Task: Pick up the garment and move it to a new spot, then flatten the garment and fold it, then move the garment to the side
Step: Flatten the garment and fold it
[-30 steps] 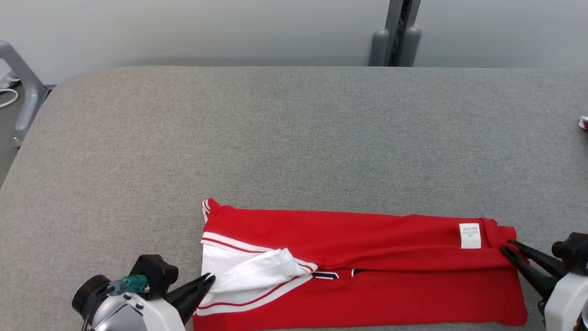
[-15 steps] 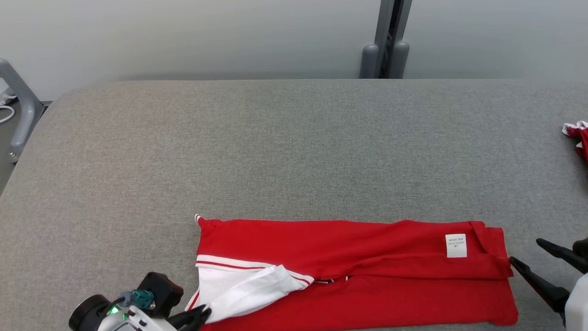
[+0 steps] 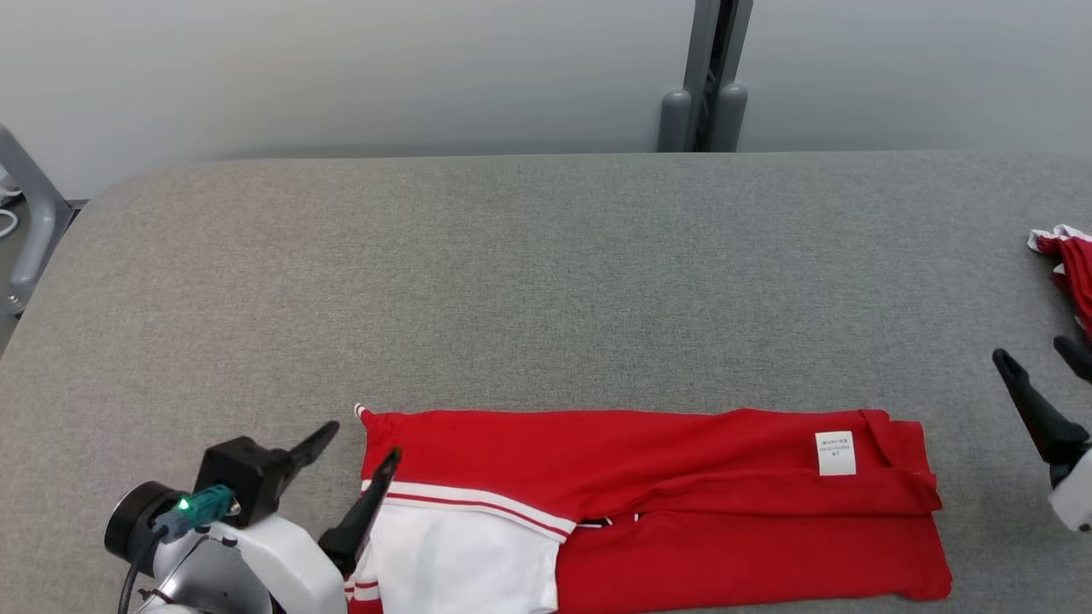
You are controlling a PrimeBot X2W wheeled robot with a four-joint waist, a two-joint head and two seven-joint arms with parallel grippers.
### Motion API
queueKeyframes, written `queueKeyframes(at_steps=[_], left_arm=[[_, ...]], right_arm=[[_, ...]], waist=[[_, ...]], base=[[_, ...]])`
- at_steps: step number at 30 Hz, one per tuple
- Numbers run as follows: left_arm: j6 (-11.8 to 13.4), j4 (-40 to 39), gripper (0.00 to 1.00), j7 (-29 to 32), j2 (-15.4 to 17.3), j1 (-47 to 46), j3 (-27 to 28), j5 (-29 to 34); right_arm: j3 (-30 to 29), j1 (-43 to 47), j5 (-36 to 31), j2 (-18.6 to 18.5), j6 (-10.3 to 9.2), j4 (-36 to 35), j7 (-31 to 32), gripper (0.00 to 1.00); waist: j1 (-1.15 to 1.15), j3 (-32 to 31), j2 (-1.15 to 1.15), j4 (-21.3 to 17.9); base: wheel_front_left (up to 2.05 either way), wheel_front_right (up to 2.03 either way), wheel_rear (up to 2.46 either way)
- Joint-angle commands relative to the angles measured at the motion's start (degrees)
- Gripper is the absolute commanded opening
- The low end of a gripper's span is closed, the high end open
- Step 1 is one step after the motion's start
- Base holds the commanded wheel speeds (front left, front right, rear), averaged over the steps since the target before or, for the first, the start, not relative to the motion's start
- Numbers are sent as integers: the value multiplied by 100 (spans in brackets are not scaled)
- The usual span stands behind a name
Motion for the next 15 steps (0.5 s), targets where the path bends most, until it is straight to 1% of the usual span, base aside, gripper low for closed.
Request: queueKeyframes(at_steps=[1,4,5,10,12,15], left_arm=[[119,106,100,-217,-92,-95,101,71],[346,439,100,-906,-498,-136,310,83],[376,561,100,-1130,-606,-132,361,78],[423,1108,100,-2215,-1149,-64,558,25],[412,1306,100,-2497,-1342,-29,608,7],[324,1569,100,-2708,-1562,1,679,118]], right_arm=[[-239,84,-83,125,-2,-49,-34,100],[-943,370,-404,511,-2,-221,-33,100],[-1196,464,-546,634,-2,-284,-33,100],[-2366,1029,-1335,1391,-2,-835,-33,100],[-2725,1252,-1661,1684,-2,-1079,-32,100],[-3121,1536,-2037,2069,-2,-1385,-34,100]], waist=[[0,-21,0,-28],[0,-67,0,-92],[0,-84,0,-113],[0,-156,0,-190],[0,-167,0,-207],[0,-192,0,-217]], base=[[0,0,0],[0,0,0],[0,0,0],[0,0,0],[0,0,0],[0,0,0]])
